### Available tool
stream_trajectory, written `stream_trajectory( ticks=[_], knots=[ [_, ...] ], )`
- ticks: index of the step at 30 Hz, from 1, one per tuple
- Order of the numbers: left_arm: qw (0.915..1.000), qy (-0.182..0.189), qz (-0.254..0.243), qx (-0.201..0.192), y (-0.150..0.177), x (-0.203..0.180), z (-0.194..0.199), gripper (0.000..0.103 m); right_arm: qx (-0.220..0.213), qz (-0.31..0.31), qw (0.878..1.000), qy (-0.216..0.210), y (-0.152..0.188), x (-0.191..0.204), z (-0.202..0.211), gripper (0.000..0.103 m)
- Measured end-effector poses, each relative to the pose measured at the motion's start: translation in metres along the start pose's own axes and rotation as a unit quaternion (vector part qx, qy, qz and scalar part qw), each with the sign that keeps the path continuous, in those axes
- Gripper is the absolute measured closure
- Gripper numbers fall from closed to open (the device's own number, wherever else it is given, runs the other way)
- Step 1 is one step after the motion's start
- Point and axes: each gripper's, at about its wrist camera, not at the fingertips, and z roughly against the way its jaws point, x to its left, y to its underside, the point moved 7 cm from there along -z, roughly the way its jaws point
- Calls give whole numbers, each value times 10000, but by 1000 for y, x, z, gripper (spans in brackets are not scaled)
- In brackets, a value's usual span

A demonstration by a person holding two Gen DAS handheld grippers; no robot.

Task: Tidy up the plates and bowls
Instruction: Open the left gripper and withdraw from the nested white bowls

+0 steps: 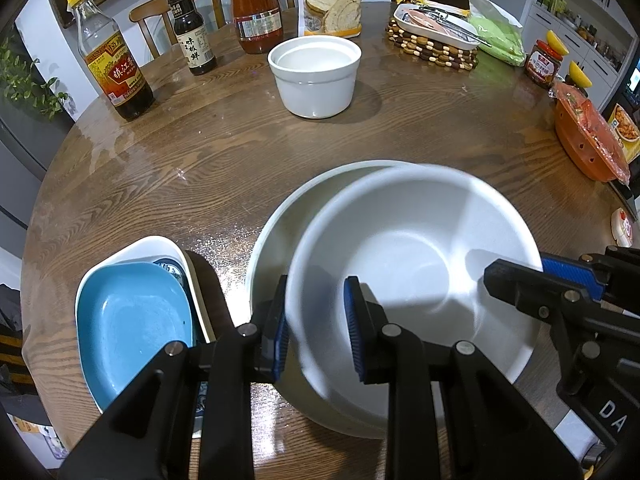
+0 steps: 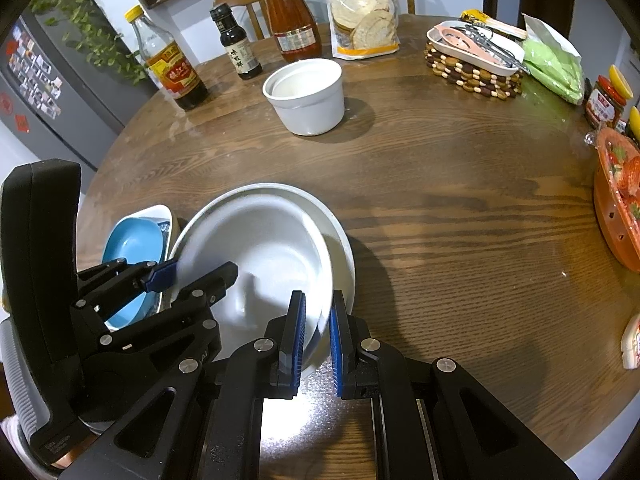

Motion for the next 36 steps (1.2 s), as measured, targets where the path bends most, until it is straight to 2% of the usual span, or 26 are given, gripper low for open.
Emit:
stream_trajectory(
  ticks=[12, 16, 29, 30, 32, 33, 34, 36],
  knots=[
    [10000, 9, 45, -54, -2, 3, 4, 78, -63, -62, 10000, 26, -2, -3, 6, 93],
    [9999, 37, 94, -100, -3, 3, 7, 71, -85, -87, 9999, 42, -2, -3, 7, 92],
    [9995, 68, 172, -251, -6, 3, 20, 60, -294, -240, 9992, 95, -4, -7, 20, 91],
    [9995, 67, 173, -266, -6, 3, 22, 58, -305, -253, 9992, 97, -4, -8, 20, 89],
    [9994, 26, 183, -299, -7, 4, 24, 51, -324, -272, 9991, 100, -4, -8, 22, 76],
    [9993, 7, 201, -327, -7, 5, 25, 46, -351, -295, 9989, 99, -4, -8, 23, 65],
    [9991, -3, 223, -352, -7, 6, 27, 44, -378, -317, 9987, 85, -4, -9, 24, 58],
    [9990, -21, 251, -370, -7, 8, 29, 43, -429, -372, 9984, 28, -4, -9, 26, 56]
  ],
)
